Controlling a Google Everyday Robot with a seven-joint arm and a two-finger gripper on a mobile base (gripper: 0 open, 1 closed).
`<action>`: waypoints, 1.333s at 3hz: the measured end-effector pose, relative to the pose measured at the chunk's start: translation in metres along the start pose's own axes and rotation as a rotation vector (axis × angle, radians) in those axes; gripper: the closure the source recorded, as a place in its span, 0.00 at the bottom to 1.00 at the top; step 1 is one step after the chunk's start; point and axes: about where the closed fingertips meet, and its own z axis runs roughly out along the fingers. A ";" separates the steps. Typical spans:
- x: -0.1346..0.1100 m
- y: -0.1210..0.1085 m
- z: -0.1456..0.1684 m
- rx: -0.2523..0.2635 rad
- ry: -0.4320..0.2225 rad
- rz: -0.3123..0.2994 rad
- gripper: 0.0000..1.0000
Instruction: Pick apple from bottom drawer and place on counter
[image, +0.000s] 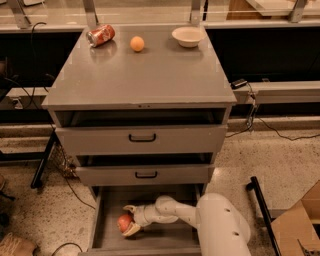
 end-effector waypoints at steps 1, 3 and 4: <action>-0.004 0.003 0.003 -0.016 -0.001 -0.001 0.49; -0.040 0.013 -0.055 -0.058 -0.132 -0.020 1.00; -0.059 0.008 -0.118 -0.051 -0.176 -0.043 1.00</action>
Offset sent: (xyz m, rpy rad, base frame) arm -0.0140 0.0036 0.0238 0.0725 0.0389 0.0548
